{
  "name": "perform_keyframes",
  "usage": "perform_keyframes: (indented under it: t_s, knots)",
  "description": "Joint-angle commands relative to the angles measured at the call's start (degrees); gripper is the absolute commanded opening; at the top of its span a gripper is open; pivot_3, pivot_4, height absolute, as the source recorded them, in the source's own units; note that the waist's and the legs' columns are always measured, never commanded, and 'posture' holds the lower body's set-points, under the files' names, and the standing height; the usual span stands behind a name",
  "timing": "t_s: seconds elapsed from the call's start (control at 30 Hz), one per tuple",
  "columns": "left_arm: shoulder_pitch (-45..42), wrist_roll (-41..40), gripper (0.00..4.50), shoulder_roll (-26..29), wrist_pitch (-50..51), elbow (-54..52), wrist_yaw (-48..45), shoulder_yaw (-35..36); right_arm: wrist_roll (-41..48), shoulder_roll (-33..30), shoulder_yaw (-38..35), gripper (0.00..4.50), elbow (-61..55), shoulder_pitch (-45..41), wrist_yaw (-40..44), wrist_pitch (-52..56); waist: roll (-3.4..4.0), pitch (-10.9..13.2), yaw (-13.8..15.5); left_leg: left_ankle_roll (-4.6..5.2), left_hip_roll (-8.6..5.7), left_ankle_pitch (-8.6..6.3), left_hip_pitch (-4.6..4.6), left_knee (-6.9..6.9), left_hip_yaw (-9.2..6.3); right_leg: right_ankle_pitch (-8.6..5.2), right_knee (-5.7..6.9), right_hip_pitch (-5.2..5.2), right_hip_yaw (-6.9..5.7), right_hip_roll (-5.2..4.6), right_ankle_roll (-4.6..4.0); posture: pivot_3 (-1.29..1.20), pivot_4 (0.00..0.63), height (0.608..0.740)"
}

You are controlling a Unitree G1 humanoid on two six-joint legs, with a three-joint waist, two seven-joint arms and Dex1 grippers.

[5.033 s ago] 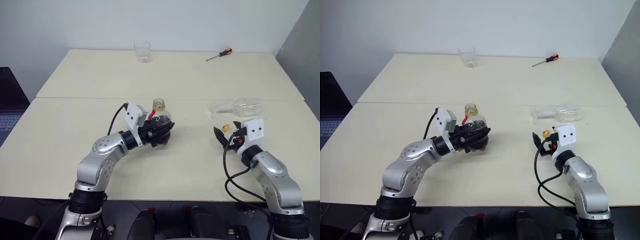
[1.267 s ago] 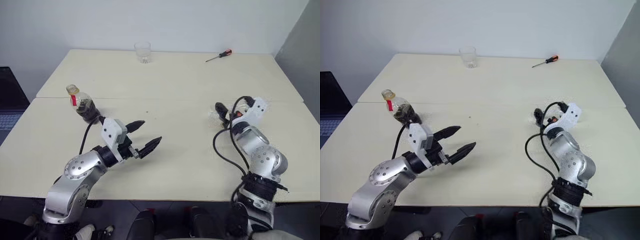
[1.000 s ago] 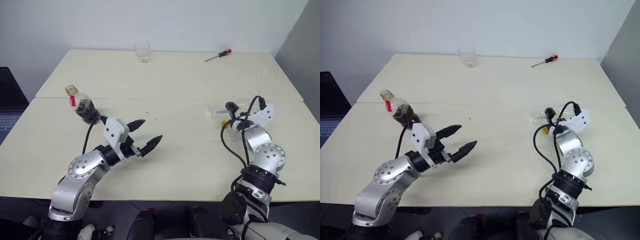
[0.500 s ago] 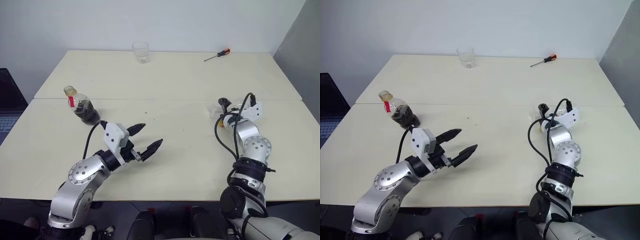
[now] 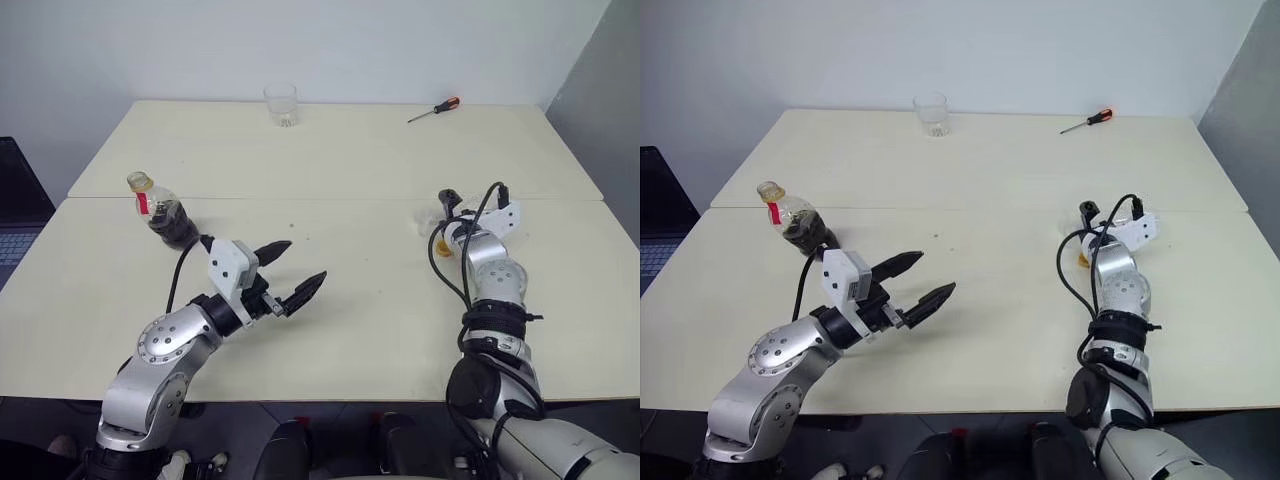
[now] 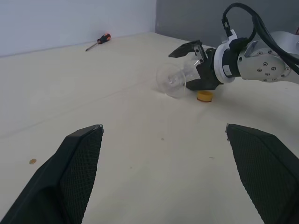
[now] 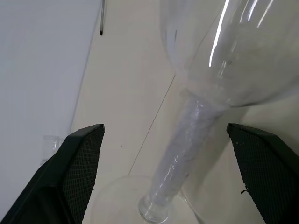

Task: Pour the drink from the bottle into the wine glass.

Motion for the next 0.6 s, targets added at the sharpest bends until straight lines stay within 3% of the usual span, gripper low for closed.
perform_keyframes:
  t_s: [0.03,0.23,0.6]
  knots:
    - [-1.1,-0.4,4.45,-0.1,-0.4,-1.0,-0.3,0.4,-0.7,-0.8,0.8,4.5,2.8,-1.9,1.2,-2.2,0.0,0.0,0.0,0.0,0.0,0.0,0.0,0.0,0.0,0.0,0.0,0.0,0.0,0.0,0.0,0.0,0.15,0.74]
    - [-2.2,-0.4,4.45,-0.2,-0.2,-0.4,-0.5,0.4,-1.5,-1.7,1.1,4.5,6.0,-3.0,1.9,-4.4,0.0,0.0,-0.1,0.0,0.0,0.0,0.0,0.0,-0.02,0.0,0.0,0.01,-0.01,0.0,0.0,0.0,0.15,0.74]
    - [-2.3,-0.6,4.5,-0.2,-0.3,0.2,-0.6,0.6,-1.6,-2.4,1.4,0.85,6.6,-2.9,2.0,-5.0,0.06,0.0,-0.3,0.0,0.0,0.0,-0.03,-0.01,-0.01,0.0,-0.03,0.0,0.0,-0.01,0.0,0.0,0.15,0.74]
